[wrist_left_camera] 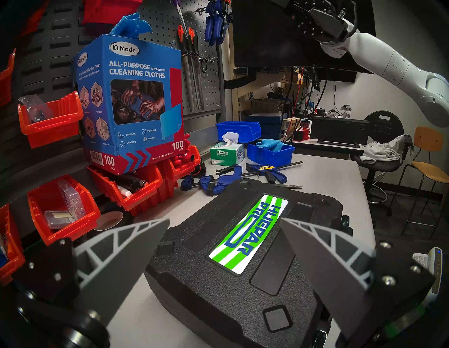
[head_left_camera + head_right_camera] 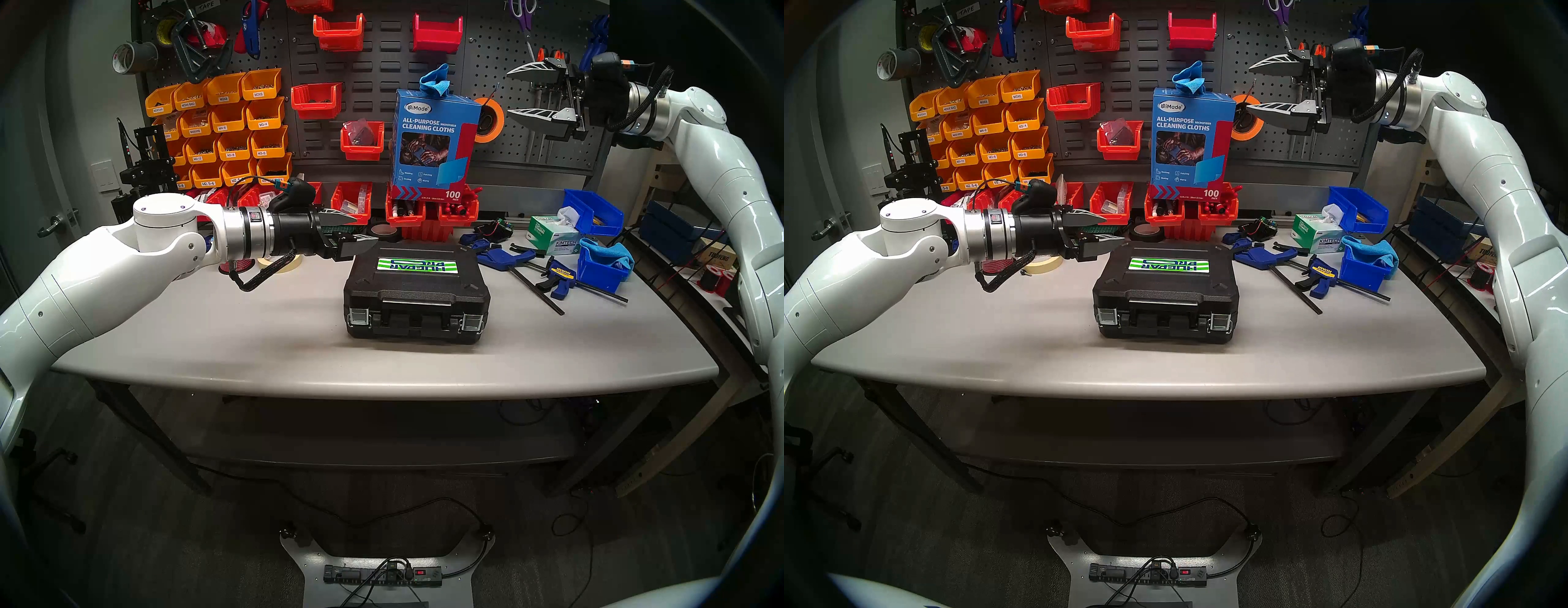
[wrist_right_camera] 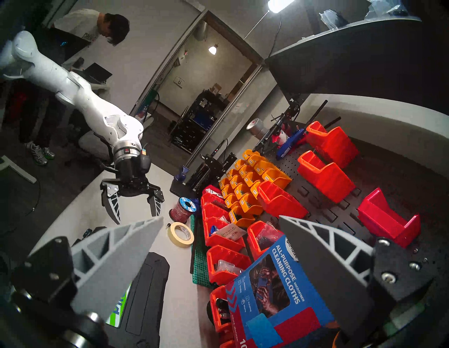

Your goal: Open the tool box

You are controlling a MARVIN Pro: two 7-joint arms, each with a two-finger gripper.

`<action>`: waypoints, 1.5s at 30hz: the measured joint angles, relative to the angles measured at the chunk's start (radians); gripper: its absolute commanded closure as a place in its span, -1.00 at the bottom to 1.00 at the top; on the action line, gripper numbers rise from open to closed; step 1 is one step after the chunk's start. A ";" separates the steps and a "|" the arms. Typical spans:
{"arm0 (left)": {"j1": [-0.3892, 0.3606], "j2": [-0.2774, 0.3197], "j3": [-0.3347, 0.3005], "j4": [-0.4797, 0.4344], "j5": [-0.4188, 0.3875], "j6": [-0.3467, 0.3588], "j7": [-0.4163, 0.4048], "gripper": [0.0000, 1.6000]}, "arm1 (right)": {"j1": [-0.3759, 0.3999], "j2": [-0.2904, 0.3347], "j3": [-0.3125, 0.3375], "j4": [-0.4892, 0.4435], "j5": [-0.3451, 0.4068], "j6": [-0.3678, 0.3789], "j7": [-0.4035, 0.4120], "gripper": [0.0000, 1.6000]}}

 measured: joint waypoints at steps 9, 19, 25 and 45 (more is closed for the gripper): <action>0.000 0.000 0.000 0.000 0.000 0.000 0.000 -1.00 | -0.033 0.089 -0.084 -0.153 0.081 0.058 0.000 -1.00; 0.000 0.000 0.001 0.000 0.000 0.000 0.000 -1.00 | -0.036 0.135 -0.136 -0.171 0.142 0.048 0.000 -1.00; 0.000 0.000 0.001 0.001 -0.002 -0.002 -0.004 -1.00 | -0.025 0.146 -0.166 -0.171 0.164 0.034 0.000 -1.00; 0.014 0.008 -0.012 0.243 -0.054 -0.159 -0.322 -1.00 | 0.006 0.159 -0.215 -0.165 0.205 0.010 0.000 -1.00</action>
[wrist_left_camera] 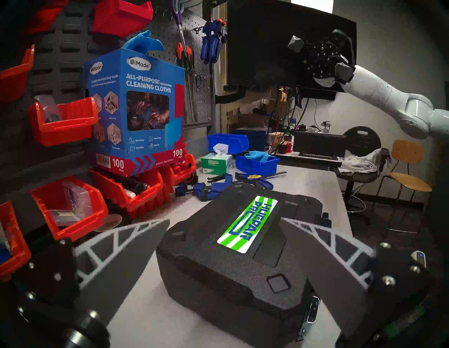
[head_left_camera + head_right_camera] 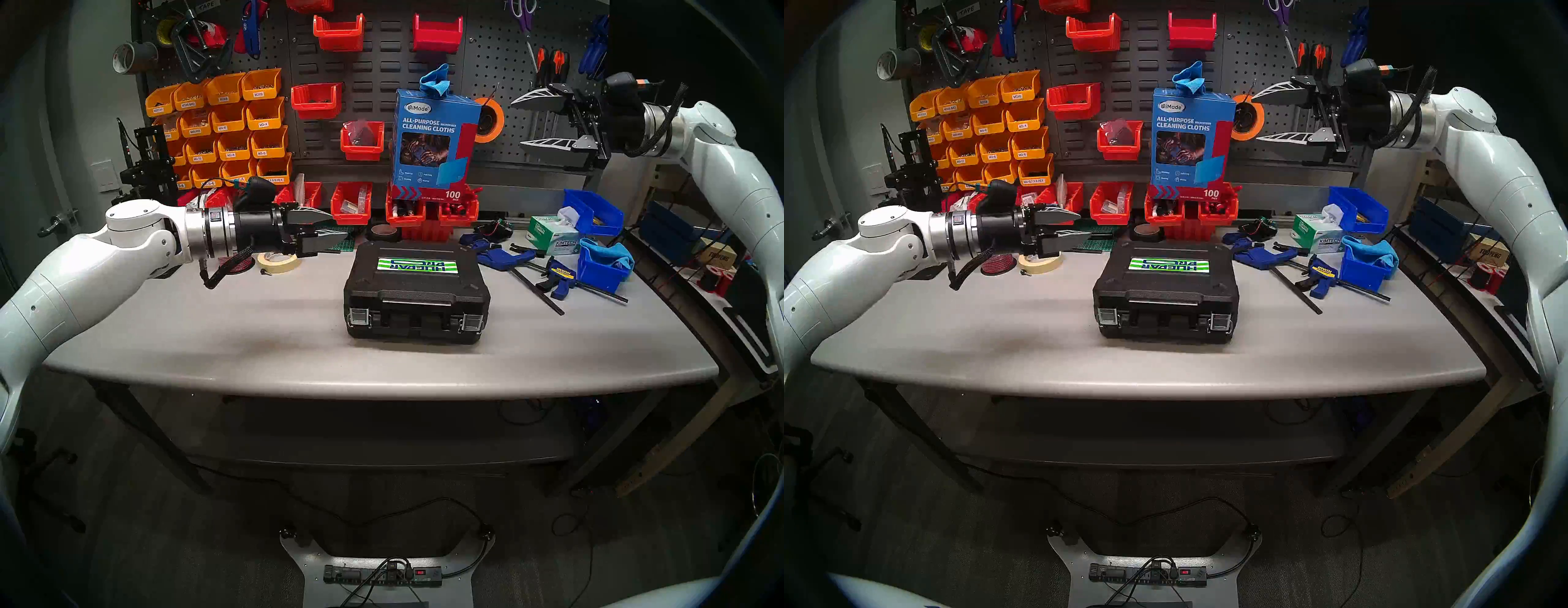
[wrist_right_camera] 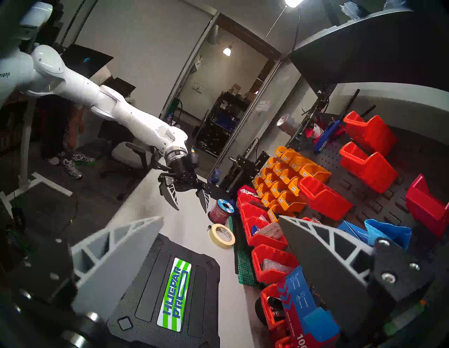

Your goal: Open the tool box

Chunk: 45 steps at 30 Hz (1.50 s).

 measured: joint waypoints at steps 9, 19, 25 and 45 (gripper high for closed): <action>0.006 -0.074 0.010 0.111 0.008 -0.065 -0.075 -1.00 | 0.013 0.002 -0.030 0.005 0.014 -0.005 0.000 -1.00; -0.020 -0.158 0.025 0.187 0.070 -0.094 -0.198 -1.00 | 0.026 0.003 -0.047 0.008 0.026 -0.010 0.000 -1.00; -0.036 -0.201 0.039 0.225 0.110 -0.103 -0.259 -1.00 | 0.032 0.004 -0.055 0.009 0.033 -0.012 0.000 -1.00; -0.064 -0.341 0.070 0.371 0.191 -0.123 -0.366 -1.00 | 0.058 0.008 -0.105 0.013 0.060 -0.024 0.000 -1.00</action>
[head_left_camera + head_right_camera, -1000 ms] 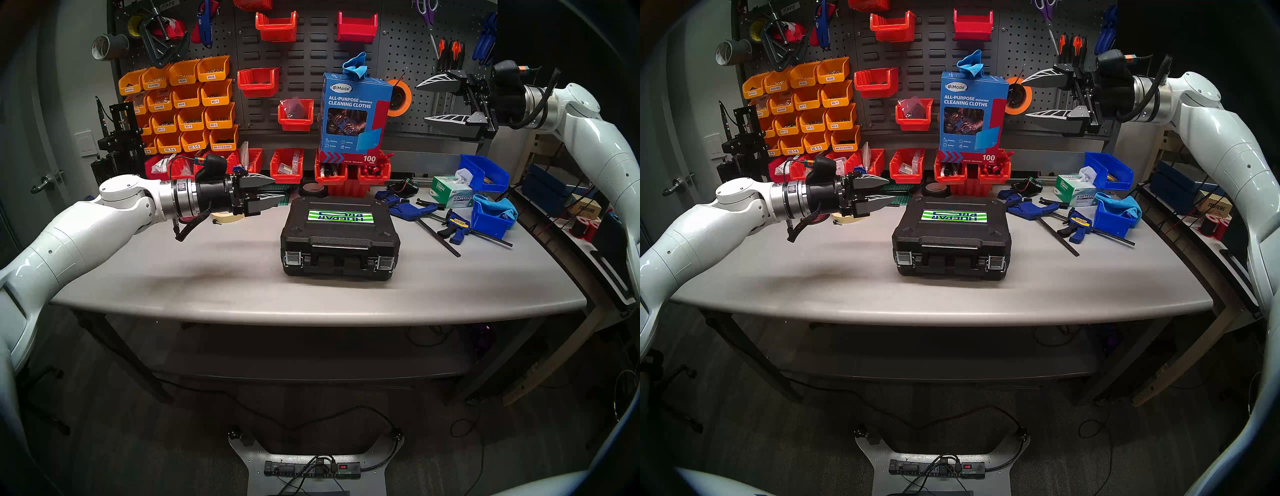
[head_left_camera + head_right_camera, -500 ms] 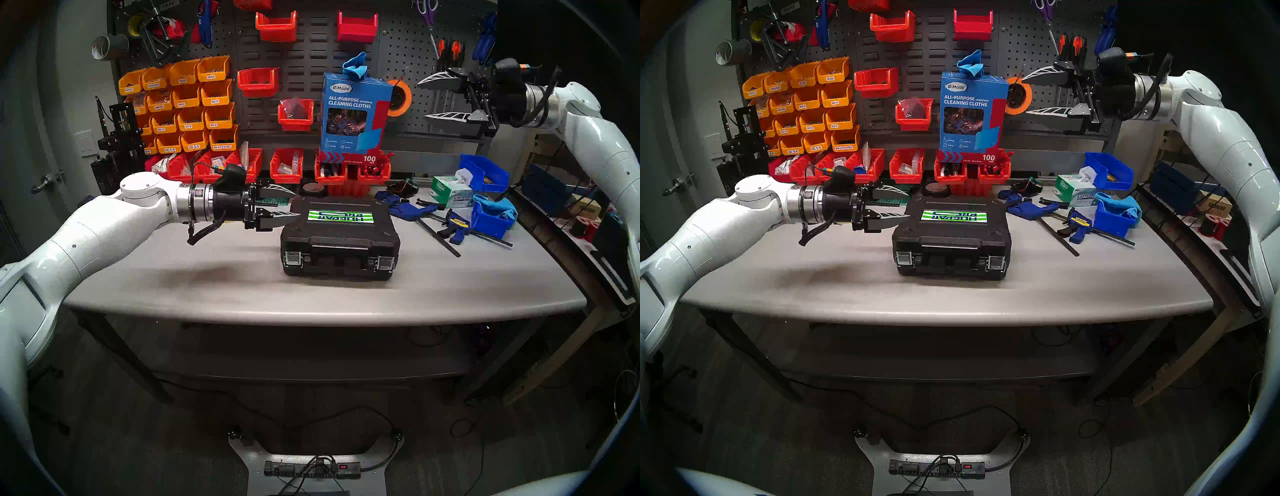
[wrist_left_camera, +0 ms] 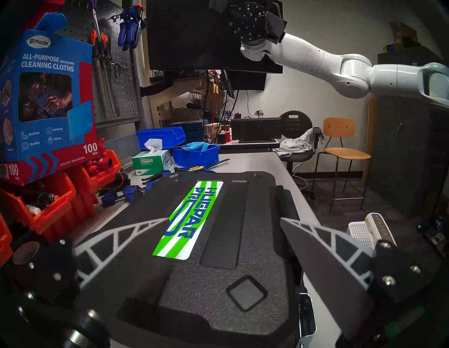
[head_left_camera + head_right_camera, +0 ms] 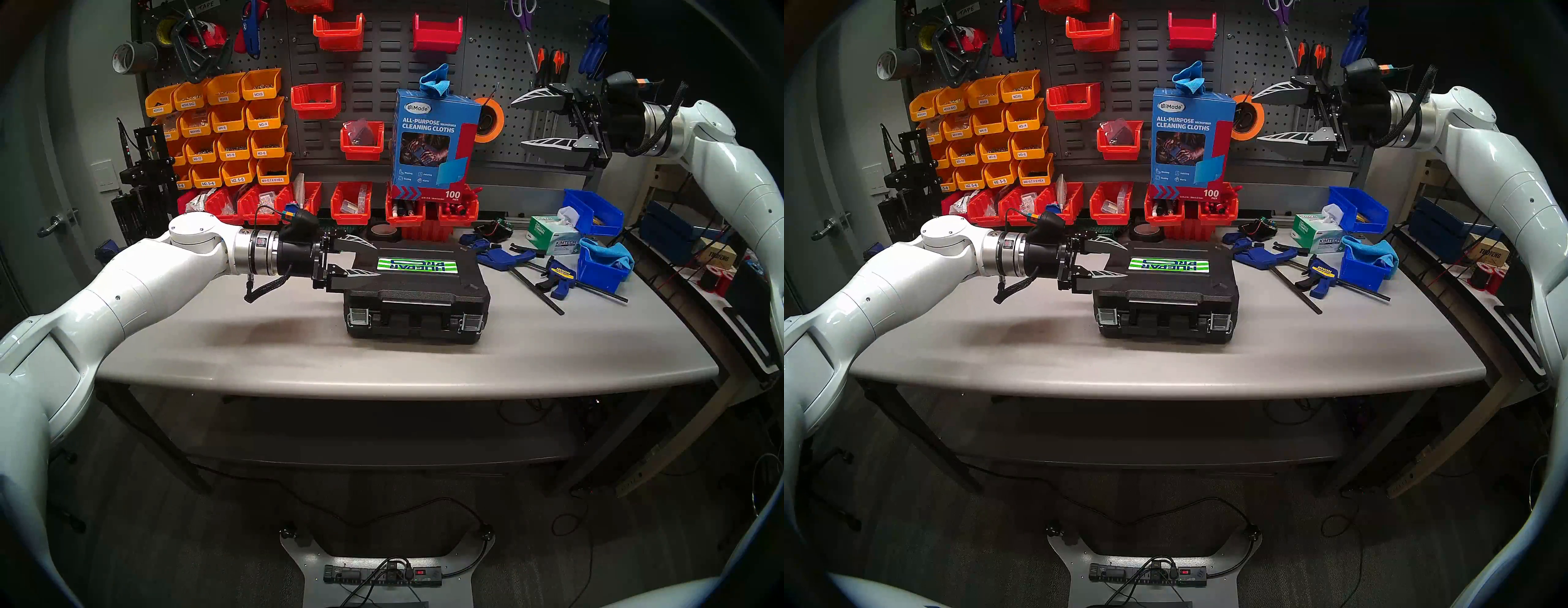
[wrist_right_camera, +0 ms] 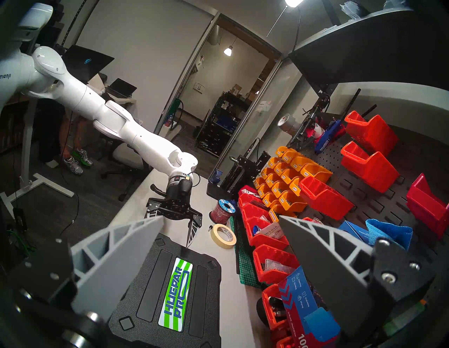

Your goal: Open the tool box

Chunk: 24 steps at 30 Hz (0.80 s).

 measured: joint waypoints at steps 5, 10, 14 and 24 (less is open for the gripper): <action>0.000 -0.026 0.013 0.031 0.024 0.002 -0.006 -1.00 | 0.010 0.002 -0.023 0.002 0.011 -0.005 0.000 -1.00; -0.001 -0.040 0.012 0.046 0.028 0.003 -0.011 -1.00 | 0.018 0.004 -0.040 0.003 0.019 -0.010 0.000 -1.00; -0.005 -0.051 0.011 0.062 0.030 0.008 -0.015 -1.00 | 0.026 0.005 -0.056 0.004 0.028 -0.014 0.000 -1.00; -0.014 -0.090 0.006 0.126 0.030 0.015 -0.021 -1.00 | 0.044 0.007 -0.090 0.006 0.046 -0.023 0.000 -1.00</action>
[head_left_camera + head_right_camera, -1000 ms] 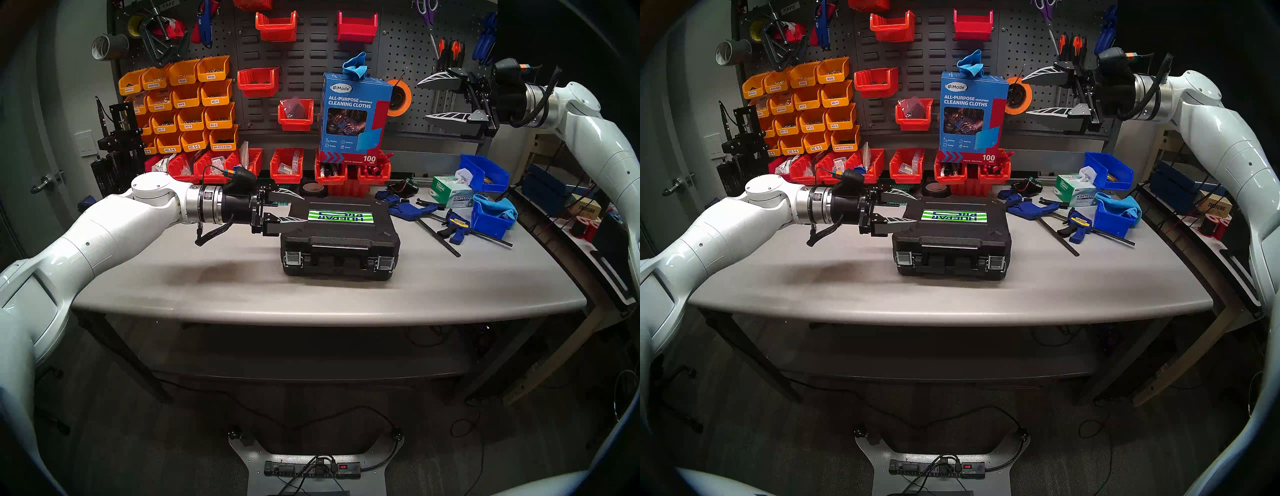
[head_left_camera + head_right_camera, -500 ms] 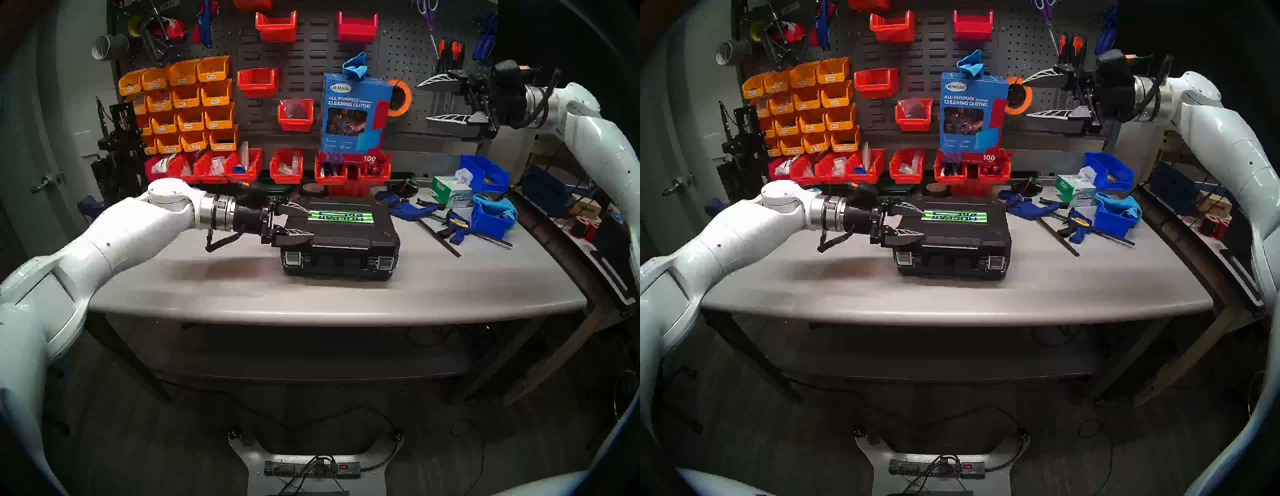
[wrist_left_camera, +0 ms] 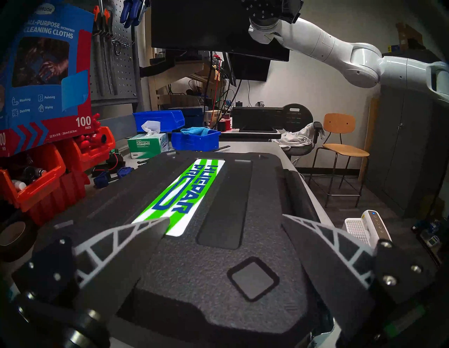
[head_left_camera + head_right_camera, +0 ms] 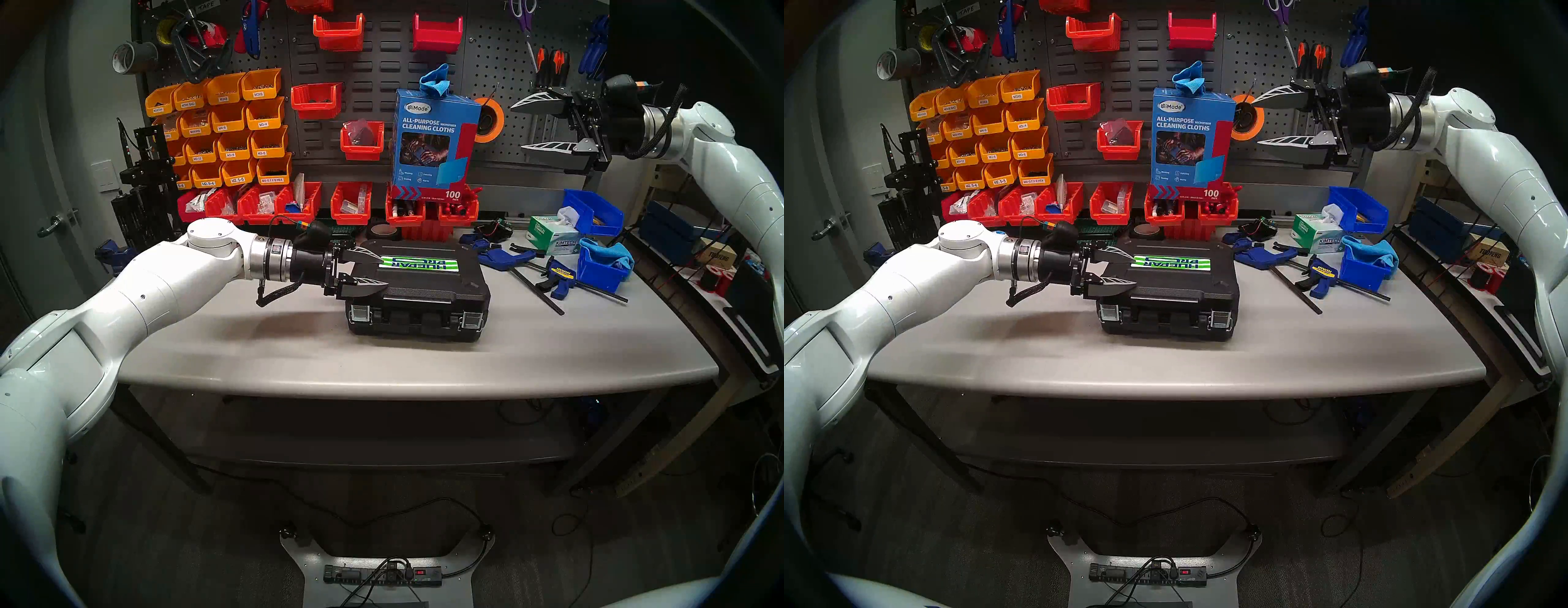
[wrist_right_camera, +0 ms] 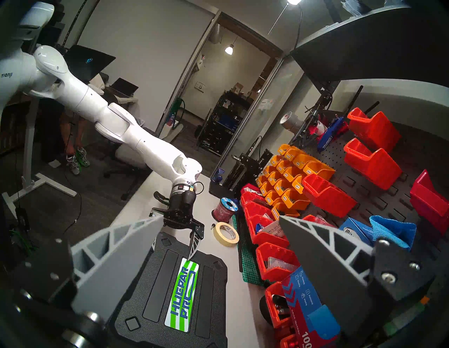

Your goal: Open the tool box

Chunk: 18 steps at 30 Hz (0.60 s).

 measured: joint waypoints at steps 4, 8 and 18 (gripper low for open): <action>-0.004 -0.017 -0.004 0.027 0.000 0.000 0.000 -1.00 | 0.006 0.001 -0.011 0.001 0.006 -0.003 0.000 -1.00; -0.007 -0.030 -0.009 0.046 -0.002 0.000 -0.011 -1.00 | 0.012 0.001 -0.019 0.001 0.012 -0.006 0.000 -1.00; -0.024 -0.032 -0.040 0.044 -0.029 0.028 -0.055 -1.00 | 0.020 0.002 -0.022 0.003 0.019 -0.011 0.000 -1.00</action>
